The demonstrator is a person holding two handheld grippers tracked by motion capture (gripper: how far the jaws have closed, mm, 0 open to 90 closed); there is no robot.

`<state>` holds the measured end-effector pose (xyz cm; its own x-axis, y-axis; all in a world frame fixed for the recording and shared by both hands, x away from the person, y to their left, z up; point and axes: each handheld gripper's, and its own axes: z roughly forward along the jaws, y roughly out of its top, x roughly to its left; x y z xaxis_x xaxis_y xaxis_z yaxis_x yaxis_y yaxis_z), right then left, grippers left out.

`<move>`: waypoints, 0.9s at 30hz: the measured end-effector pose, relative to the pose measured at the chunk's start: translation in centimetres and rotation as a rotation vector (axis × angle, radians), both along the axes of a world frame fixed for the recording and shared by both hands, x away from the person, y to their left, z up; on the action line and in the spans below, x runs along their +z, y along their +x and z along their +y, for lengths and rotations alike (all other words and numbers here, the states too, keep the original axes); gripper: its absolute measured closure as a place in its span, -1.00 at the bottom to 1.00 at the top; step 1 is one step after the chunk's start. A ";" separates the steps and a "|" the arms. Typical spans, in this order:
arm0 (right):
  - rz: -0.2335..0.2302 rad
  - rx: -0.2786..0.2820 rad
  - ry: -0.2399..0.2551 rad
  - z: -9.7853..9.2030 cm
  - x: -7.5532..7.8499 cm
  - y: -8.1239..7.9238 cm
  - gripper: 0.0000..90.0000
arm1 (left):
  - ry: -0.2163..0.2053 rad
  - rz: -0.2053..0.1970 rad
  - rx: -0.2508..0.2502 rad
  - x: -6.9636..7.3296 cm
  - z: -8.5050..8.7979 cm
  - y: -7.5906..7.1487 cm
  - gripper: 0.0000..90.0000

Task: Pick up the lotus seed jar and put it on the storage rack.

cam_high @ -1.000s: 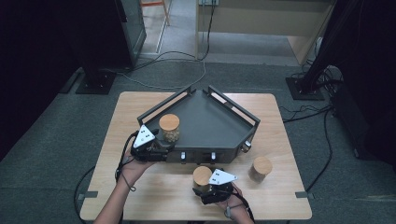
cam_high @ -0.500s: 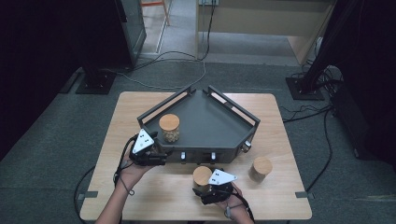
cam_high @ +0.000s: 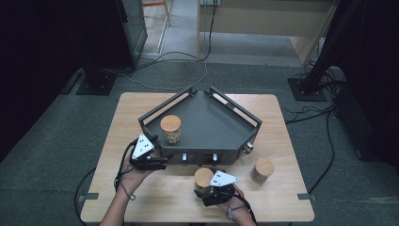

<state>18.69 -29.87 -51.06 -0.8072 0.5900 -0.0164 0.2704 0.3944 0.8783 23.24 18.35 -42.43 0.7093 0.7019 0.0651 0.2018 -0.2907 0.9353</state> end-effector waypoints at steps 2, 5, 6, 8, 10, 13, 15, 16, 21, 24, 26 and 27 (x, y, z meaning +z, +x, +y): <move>-0.002 0.000 -0.004 0.1 0.0 0.0 -0.70 | -0.006 0.003 -0.001 -0.1 0.1 -0.1 -0.73; -0.002 -0.001 -0.003 0.0 0.0 0.0 -0.70 | -0.002 0.006 -0.003 -0.3 0.1 -0.2 -0.73; -0.001 -0.001 -0.001 0.0 0.0 0.0 -0.70 | -0.002 0.010 -0.005 -0.3 0.1 -0.2 -0.73; -0.001 -0.002 -0.001 0.0 0.0 0.0 -0.70 | -0.001 0.011 -0.006 -0.5 0.2 -0.3 -0.73; -0.003 -0.004 -0.002 0.1 0.0 -0.1 -0.70 | 0.003 0.013 -0.008 -0.6 0.2 -0.4 -0.73; -0.008 -0.011 0.000 0.1 -0.1 -0.2 -0.70 | -0.001 0.013 -0.006 -0.7 0.3 -0.6 -0.73; -0.008 -0.013 0.001 0.0 -0.1 -0.2 -0.70 | -0.001 0.014 -0.007 -0.8 0.4 -0.7 -0.73; -0.010 -0.013 0.001 0.1 -0.1 -0.2 -0.71 | -0.001 0.016 -0.011 -0.8 0.4 -0.7 -0.73; -0.009 -0.014 0.000 0.1 -0.1 -0.2 -0.71 | 0.008 0.008 -0.018 -1.1 0.6 -1.3 -0.73; -0.009 -0.013 0.002 0.1 -0.1 -0.2 -0.70 | 0.003 0.003 -0.016 -1.4 0.7 -1.6 -0.73; -0.007 -0.013 0.000 0.1 -0.1 -0.2 -0.70 | 0.003 0.002 -0.014 -1.5 0.7 -1.8 -0.73; -0.007 -0.012 0.000 0.1 -0.1 -0.2 -0.70 | 0.006 0.001 -0.015 -1.5 0.7 -1.9 -0.73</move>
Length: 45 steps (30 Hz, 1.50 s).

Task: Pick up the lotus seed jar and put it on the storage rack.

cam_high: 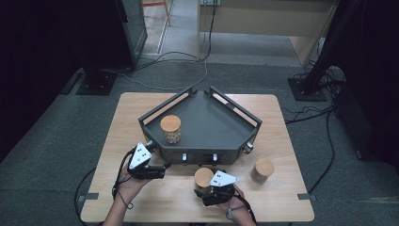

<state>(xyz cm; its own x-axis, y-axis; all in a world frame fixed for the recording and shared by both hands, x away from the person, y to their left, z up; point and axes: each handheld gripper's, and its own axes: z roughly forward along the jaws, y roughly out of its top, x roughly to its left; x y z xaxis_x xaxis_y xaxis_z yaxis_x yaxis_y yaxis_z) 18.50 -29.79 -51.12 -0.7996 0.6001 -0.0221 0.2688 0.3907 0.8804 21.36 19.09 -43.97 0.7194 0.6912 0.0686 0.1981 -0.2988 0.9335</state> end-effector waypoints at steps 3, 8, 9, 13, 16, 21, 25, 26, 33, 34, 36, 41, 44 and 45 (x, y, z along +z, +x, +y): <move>0.001 -0.001 0.002 0.0 0.0 0.0 -0.70 | 0.013 -0.001 -0.007 -0.3 0.1 -0.2 -0.73; -0.001 -0.001 -0.001 0.0 0.0 -0.1 -0.70 | 0.016 -0.003 -0.007 -0.6 0.3 -0.6 -0.73; 0.000 -0.001 -0.001 0.0 0.0 -0.1 -0.70 | 0.016 -0.004 -0.005 -0.7 0.3 -0.6 -0.73; -0.002 -0.001 0.000 0.0 0.0 -0.1 -0.70 | 0.023 -0.002 -0.006 -1.2 0.3 -0.9 -0.73; -0.001 -0.002 0.002 0.0 0.0 -0.1 -0.70 | 0.013 0.004 -0.012 -1.5 0.5 -1.0 -0.73; -0.003 0.000 0.003 0.0 0.0 -0.1 -0.70 | -0.007 0.002 -0.014 -1.9 0.7 -1.1 -0.73; -0.008 -0.002 0.007 -0.1 -0.1 -0.1 -0.70 | 0.003 -0.008 -0.015 -2.3 0.5 -1.3 -0.73; -0.012 0.001 0.005 -0.1 -0.1 -0.2 -0.69 | -0.003 -0.002 -0.018 -2.4 0.5 -1.3 -0.73; -0.012 -0.002 0.016 -0.2 -0.2 -0.2 -0.69 | -0.025 0.003 -0.021 -3.1 0.7 -1.5 -0.73; -0.012 -0.003 0.017 -0.2 -0.2 -0.2 -0.69 | -0.025 0.002 -0.019 -3.2 0.7 -1.5 -0.73; -0.012 -0.002 0.018 -0.3 -0.2 -0.2 -0.69 | -0.027 0.005 -0.018 -3.3 0.8 -1.6 -0.73; 0.014 0.001 0.041 -0.5 -0.3 0.2 -0.69 | -0.027 0.006 -0.009 -3.8 1.0 -1.8 -0.73; 0.014 0.001 0.040 -0.5 -0.3 0.2 -0.69 | -0.034 0.006 -0.006 -4.1 1.1 -1.9 -0.73; 0.014 0.000 0.040 -0.5 -0.3 0.2 -0.69 | -0.035 0.005 -0.008 -4.2 1.2 -1.9 -0.73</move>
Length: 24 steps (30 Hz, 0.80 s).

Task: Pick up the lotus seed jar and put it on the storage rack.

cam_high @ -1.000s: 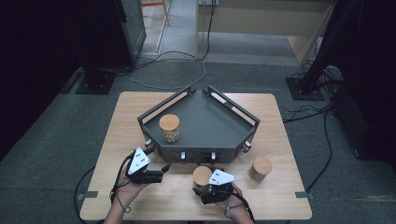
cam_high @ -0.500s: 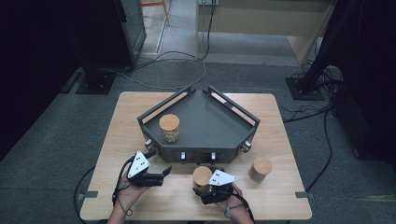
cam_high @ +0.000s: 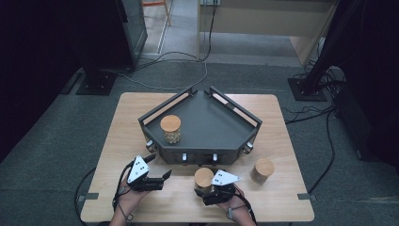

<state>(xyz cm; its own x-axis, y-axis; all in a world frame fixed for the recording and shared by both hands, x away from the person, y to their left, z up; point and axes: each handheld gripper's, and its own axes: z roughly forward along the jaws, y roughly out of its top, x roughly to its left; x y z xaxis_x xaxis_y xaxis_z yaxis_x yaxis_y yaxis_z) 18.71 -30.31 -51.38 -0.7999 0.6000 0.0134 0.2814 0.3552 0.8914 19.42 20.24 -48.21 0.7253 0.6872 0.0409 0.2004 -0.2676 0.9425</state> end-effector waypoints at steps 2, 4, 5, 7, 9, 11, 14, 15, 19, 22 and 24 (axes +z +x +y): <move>-0.004 0.000 0.003 0.0 -0.1 0.0 -0.69 | 0.006 -0.008 -0.005 -0.3 0.1 -0.1 -0.73; -0.002 -0.001 0.007 -0.1 -0.1 0.0 -0.69 | 0.012 -0.013 -0.004 -0.6 0.1 -0.2 -0.73; -0.002 -0.001 0.007 -0.1 -0.1 0.0 -0.69 | 0.013 -0.013 -0.004 -0.6 0.1 -0.2 -0.73; -0.003 0.001 0.006 -0.1 -0.1 0.1 -0.69 | 0.016 -0.013 -0.002 -0.8 0.1 -0.3 -0.73; -0.002 -0.003 0.007 0.0 -0.1 0.0 -0.69 | 0.019 -0.009 -0.004 -0.9 0.1 -0.3 -0.73; 0.001 -0.008 0.011 0.1 -0.1 0.1 -0.69 | 0.022 -0.009 -0.002 -1.1 0.1 -0.3 -0.73; -0.005 -0.008 0.020 0.0 -0.2 0.0 -0.69 | 0.032 0.002 -0.009 -1.3 0.0 -0.3 -0.73; -0.005 -0.009 0.022 -0.1 -0.3 0.0 -0.69 | 0.038 0.004 -0.010 -1.4 -0.1 -0.3 -0.73; -0.005 -0.002 0.024 -0.1 -0.3 0.1 -0.69 | 0.042 0.002 -0.012 -1.7 -0.1 -0.3 -0.73; -0.011 0.003 0.018 0.0 -0.2 0.0 -0.69 | 0.041 -0.002 -0.011 -2.1 0.0 -0.3 -0.73; -0.010 0.003 0.019 0.0 -0.3 0.0 -0.69 | 0.039 0.002 -0.010 -2.2 0.0 -0.2 -0.73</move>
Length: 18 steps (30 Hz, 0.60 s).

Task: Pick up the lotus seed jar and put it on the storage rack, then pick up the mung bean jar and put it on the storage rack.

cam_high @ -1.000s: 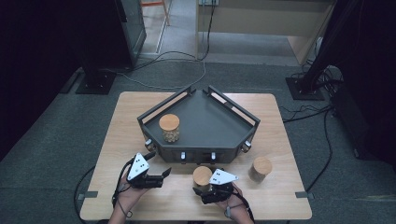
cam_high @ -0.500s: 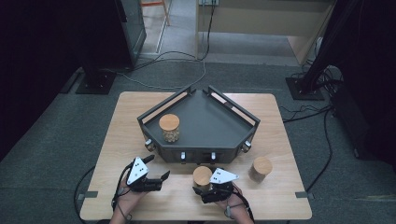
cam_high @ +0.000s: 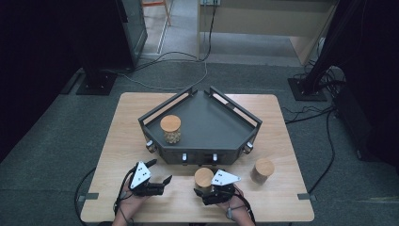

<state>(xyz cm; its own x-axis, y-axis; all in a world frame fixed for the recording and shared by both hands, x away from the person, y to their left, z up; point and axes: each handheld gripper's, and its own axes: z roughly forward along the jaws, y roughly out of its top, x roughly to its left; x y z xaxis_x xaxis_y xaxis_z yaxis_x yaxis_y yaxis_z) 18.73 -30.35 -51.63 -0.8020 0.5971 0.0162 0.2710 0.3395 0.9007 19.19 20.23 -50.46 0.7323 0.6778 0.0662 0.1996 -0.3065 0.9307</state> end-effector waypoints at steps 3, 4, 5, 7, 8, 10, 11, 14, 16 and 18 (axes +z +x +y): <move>0.002 0.004 0.002 -0.1 0.0 0.1 -0.69 | 0.004 0.003 0.003 -0.2 0.0 0.0 -0.73; 0.000 0.004 0.001 0.0 0.0 0.1 -0.69 | 0.005 0.004 0.005 -0.2 0.0 0.0 -0.73; -0.003 0.004 0.000 0.0 0.0 0.0 -0.69 | 0.004 0.006 0.005 -0.3 0.0 0.1 -0.73; -0.008 0.002 0.003 0.0 -0.1 -0.1 -0.69 | 0.006 0.008 0.006 -0.3 0.0 0.1 -0.73; -0.009 0.001 0.006 -0.1 -0.1 -0.1 -0.69 | 0.004 0.008 0.007 -0.4 -0.1 0.1 -0.73; -0.008 -0.003 -0.005 0.2 0.0 0.0 -0.69 | 0.005 0.013 0.009 -0.4 -0.1 0.2 -0.73; -0.010 -0.002 -0.018 0.4 0.1 0.0 -0.69 | 0.007 0.014 0.012 -0.5 -0.1 0.2 -0.73; -0.017 0.001 -0.035 0.8 0.2 0.0 -0.69 | 0.007 0.011 0.015 -0.6 -0.2 0.1 -0.73; -0.018 -0.002 -0.037 0.9 0.2 0.0 -0.69 | 0.008 0.012 0.012 -0.6 -0.1 0.1 -0.73; -0.012 -0.007 -0.031 0.8 0.2 0.1 -0.68 | 0.015 0.012 0.013 -0.6 -0.2 0.1 -0.73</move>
<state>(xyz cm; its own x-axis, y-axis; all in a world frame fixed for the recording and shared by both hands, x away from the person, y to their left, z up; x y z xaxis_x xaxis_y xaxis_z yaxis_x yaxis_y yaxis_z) 18.80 -29.51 -51.40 -0.7979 0.6027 -0.0123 0.2626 0.3658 0.8929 19.25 20.03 -51.03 0.7245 0.6859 0.0680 0.2143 -0.3179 0.9236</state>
